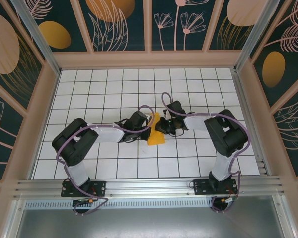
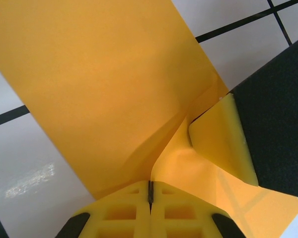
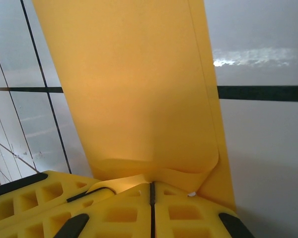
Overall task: Fold a paper plane with a square sheet of paper (fold left side to right side)
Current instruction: Fold the triangle a second time at the center of the table.
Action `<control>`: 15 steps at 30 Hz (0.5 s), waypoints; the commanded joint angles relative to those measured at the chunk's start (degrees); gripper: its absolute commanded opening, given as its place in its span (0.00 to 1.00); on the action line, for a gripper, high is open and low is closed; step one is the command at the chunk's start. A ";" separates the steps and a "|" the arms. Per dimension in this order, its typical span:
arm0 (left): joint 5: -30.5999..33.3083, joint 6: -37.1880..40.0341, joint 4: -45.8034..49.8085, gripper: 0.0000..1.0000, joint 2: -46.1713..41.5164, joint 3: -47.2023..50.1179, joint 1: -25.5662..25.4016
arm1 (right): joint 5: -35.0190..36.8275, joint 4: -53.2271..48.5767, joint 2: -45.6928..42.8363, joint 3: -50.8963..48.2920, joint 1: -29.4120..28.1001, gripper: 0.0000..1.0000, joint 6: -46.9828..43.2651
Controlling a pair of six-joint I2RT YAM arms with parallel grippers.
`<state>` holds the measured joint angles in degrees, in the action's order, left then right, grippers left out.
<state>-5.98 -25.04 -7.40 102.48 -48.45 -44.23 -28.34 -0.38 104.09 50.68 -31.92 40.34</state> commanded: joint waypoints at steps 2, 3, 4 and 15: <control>1.55 0.34 3.55 0.03 -2.82 -1.84 0.29 | 3.29 -3.90 2.17 -3.07 0.23 0.10 -1.59; 1.78 0.29 4.02 0.05 -3.49 -2.08 0.28 | 3.24 -3.88 2.09 -3.28 0.28 0.10 -1.49; 2.12 0.34 4.59 0.07 -3.94 -2.40 0.33 | 3.28 -3.92 2.12 -3.60 0.27 0.09 -1.53; -3.24 -0.27 6.17 0.27 -13.27 -1.39 0.33 | 3.02 -3.82 2.07 -3.54 0.29 0.10 -1.67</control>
<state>-5.91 -25.10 -2.28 91.48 -50.04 -44.14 -28.58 1.69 104.05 49.56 -31.92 40.29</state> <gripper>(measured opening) 0.269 0.097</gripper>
